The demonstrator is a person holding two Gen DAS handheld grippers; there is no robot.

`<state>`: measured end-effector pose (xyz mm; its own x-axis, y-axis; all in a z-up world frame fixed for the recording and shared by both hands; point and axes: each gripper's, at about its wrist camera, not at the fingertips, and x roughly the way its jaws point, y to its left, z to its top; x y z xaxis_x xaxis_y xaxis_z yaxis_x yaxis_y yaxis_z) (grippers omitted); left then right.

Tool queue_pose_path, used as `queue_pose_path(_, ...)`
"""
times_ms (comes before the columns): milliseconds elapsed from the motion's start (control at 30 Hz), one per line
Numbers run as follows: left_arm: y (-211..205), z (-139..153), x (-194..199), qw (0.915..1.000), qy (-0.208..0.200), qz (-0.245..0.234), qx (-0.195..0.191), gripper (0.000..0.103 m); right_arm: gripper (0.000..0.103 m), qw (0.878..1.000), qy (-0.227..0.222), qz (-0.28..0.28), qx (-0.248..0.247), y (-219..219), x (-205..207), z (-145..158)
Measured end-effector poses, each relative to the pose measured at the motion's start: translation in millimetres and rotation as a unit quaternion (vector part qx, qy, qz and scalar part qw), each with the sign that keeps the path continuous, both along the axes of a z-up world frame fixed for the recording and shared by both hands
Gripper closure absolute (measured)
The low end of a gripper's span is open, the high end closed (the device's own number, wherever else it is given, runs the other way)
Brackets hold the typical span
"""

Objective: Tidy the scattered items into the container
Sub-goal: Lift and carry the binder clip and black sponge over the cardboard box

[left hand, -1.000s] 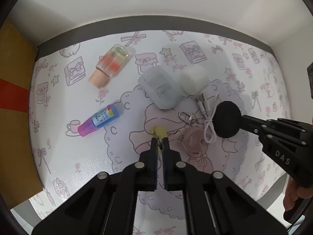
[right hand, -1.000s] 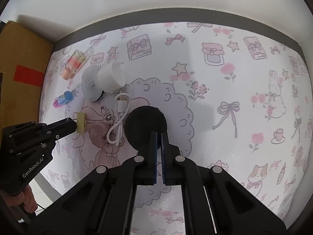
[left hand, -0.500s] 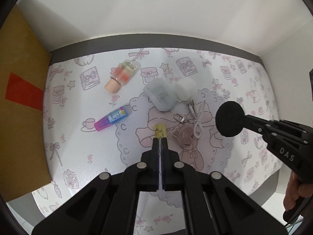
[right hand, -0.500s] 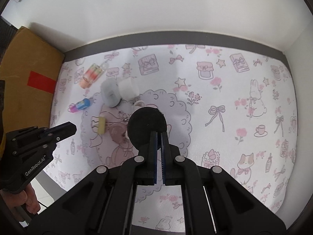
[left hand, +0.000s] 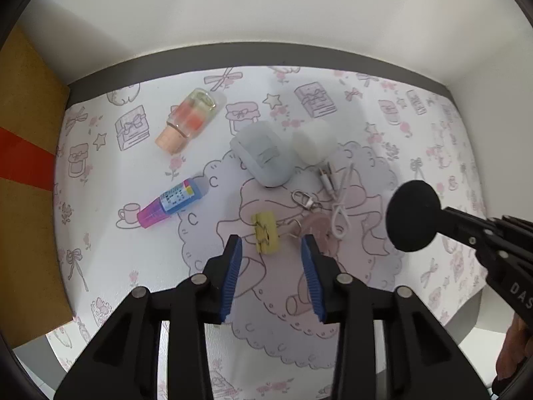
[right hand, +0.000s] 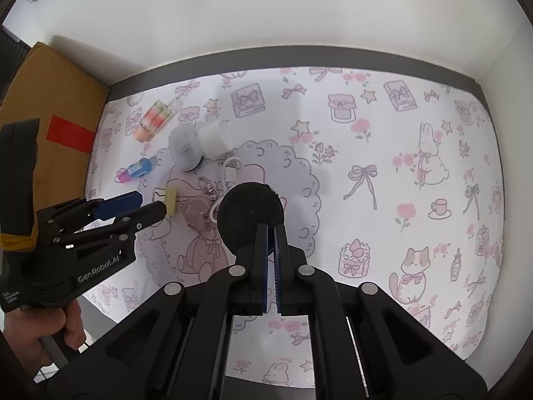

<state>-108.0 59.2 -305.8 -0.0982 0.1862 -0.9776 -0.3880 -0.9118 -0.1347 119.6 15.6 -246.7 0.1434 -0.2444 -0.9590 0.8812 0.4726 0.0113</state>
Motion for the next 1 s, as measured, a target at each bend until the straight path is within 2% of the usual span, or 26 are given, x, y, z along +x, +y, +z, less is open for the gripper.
queue_pose_path(100, 1, -10, -4, 0.9999, -0.006, 0.003, -0.011, 0.067, 0.100, 1.000, -0.002, -0.004, 0.007, -6, -4, -7)
queue_pose_path(167, 0, -15, -6, 0.9999, -0.011, 0.003, -0.010, 0.076, 0.100, 1.000, -0.002, -0.006, 0.010, -9, -6, -10)
queue_pose_path(233, -1, -17, -6, 0.9999, -0.014, 0.004, -0.004, 0.099, 0.100, 1.000, -0.003, -0.008, 0.012, -12, -8, -13)
queue_pose_path(300, -2, -16, -7, 0.9999, -0.010, 0.003, -0.003, 0.102, 0.100, 1.000, -0.003, -0.008, 0.016, -14, -9, -16)
queue_pose_path(433, -6, -16, -7, 0.9999, -0.016, 0.000, 0.001, 0.102, 0.100, 1.000, -0.001, 0.000, 0.017, -16, -7, -18)
queue_pose_path(633, -10, 2, -3, 0.9997, -0.005, -0.006, 0.025, 0.102, 0.100, 1.000, 0.000, 0.013, 0.006, -12, -3, -11)
queue_pose_path(1000, -18, 49, 13, 0.9984, 0.040, 0.000, 0.039, 0.102, 0.100, 0.997, 0.002, 0.064, -0.041, 18, 20, 27)
